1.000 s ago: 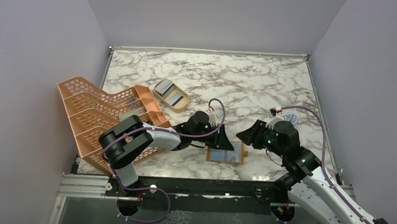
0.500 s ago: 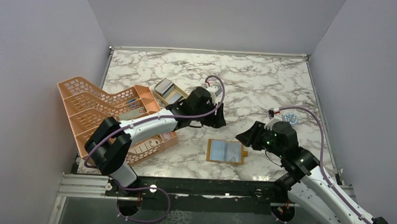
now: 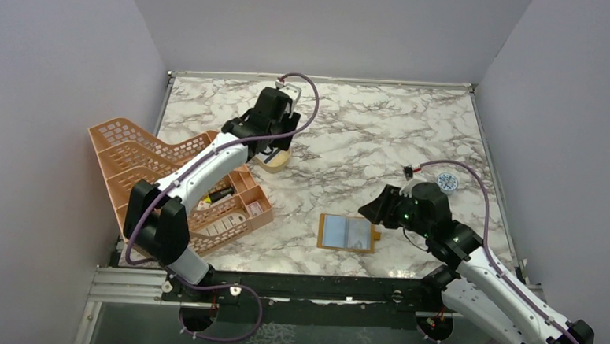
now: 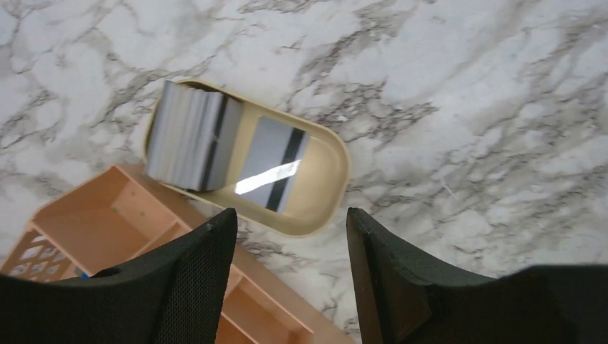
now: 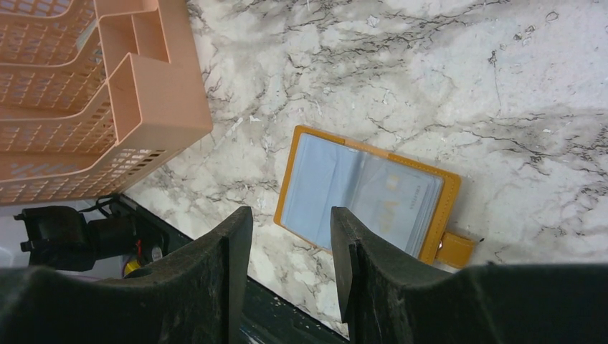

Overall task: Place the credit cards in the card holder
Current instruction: Pick up the credit card from the storage box.

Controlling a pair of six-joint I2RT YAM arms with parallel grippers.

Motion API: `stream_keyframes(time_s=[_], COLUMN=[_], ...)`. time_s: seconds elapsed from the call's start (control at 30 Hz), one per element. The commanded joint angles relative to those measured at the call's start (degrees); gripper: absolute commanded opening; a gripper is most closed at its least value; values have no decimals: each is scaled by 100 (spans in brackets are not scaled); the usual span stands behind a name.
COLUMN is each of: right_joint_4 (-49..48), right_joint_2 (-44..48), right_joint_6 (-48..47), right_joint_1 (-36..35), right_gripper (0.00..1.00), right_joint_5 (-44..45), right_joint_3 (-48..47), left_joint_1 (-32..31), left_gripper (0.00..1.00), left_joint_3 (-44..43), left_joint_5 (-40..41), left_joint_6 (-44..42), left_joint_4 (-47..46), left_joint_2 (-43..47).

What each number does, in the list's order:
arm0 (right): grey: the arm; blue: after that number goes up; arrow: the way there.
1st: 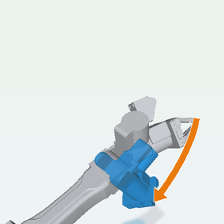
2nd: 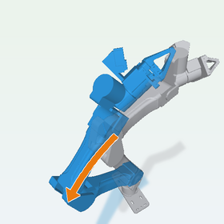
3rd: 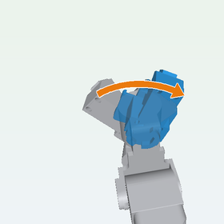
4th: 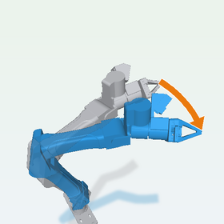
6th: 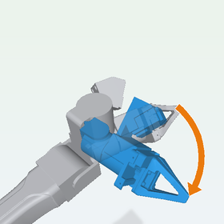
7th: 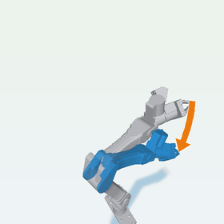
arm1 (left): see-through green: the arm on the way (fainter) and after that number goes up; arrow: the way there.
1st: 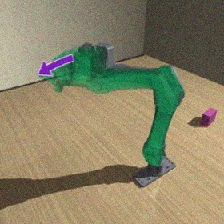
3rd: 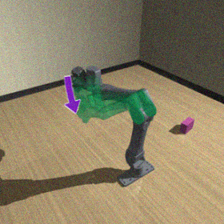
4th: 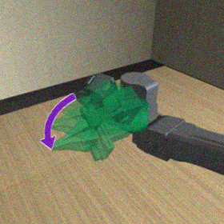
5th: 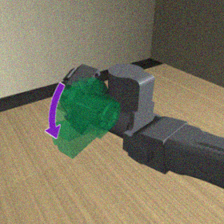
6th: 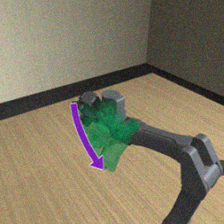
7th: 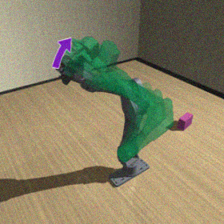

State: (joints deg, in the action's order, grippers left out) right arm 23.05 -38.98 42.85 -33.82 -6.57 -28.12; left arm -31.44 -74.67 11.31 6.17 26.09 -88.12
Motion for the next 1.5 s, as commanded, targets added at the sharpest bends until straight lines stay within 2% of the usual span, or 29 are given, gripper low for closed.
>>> stream_keyframes(time_s=[0.0,0.23,0.6,1.17,1.47], right_joint_4=[-323,-477,-482,-421,-367], right_joint_2=[4,-234,-224,-161,-82], right_joint_6=[-181,-203,-171,-169,-181], right_joint_1=[-45,-39,-40,-45,-45], right_gripper=[45,45,45,45,45], right_joint_5=[-112,-213,-226,-192,-146], right_joint_3=[14,-12,-1,24,49], left_joint_1=[463,869,1043,1042,1036], left_gripper=[60,56,56,56,46], left_joint_3=[-316,-948,-1423,-1356,-1383], left_joint_5=[283,521,1003,1432,1637], left_joint_6=[-712,-1023,-1513,-1678,-1692], left_joint_4=[293,270,137,66,71], left_joint_2=[-421,-1244,-2290,-2676,-2739])
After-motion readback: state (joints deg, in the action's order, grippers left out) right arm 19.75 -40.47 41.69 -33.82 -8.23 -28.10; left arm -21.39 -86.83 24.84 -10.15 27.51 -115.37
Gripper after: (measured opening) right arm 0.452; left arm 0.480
